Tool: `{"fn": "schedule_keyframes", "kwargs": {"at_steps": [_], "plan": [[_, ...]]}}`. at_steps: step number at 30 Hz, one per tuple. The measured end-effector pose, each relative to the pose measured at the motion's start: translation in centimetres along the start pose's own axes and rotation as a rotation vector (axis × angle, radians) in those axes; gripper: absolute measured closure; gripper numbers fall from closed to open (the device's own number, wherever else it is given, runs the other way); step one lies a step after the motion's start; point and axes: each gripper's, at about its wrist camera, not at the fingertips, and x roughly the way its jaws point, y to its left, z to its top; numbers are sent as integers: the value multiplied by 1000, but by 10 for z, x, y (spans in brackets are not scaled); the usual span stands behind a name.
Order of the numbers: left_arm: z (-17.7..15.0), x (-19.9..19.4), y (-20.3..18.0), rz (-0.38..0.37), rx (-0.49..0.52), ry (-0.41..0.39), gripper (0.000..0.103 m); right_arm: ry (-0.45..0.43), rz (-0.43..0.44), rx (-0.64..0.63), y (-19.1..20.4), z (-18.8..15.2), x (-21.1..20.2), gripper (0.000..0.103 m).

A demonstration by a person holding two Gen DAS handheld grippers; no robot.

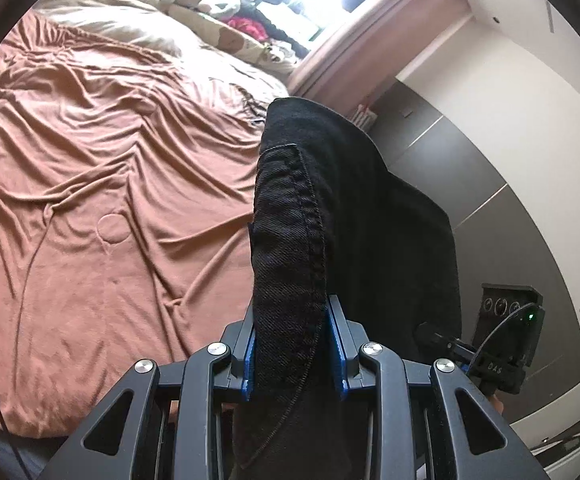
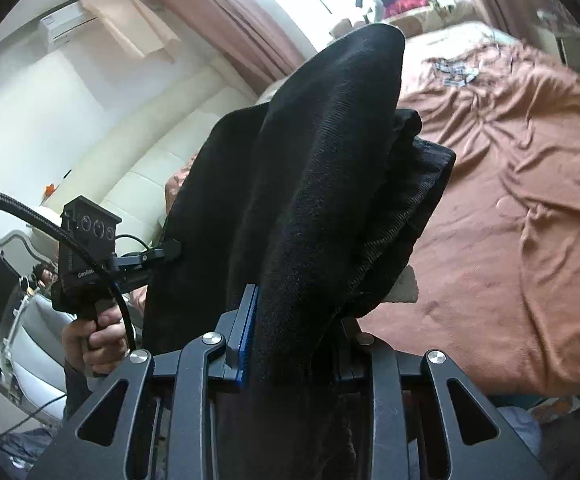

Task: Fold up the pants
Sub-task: 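Lift the folded pants with both tools and carry them toward the black clothes stack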

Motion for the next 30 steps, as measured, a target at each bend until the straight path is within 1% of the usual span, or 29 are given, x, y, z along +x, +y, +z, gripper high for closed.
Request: {"fn": "schedule_keyframes", "kwargs": {"at_steps": [3,8,11,19,30], "plan": [[-3,-6,-14,-18,27,-17,71,-14,-18,-15,4,-1,-15,77],[-5,-14,-37,-50,51,-42,71,-27,-9,-23,0,4,-31,77],[-7,-11,-51,-45,80,-42,71,-35,-13,-34,-7,5,-40,77],[-1,12,-82,-63,119,-27,71,-62,-14,-47,-27,6,-73,77],[12,67,-126,-100,160,6,71,-98,-68,-62,-58,13,-118,77]]}}
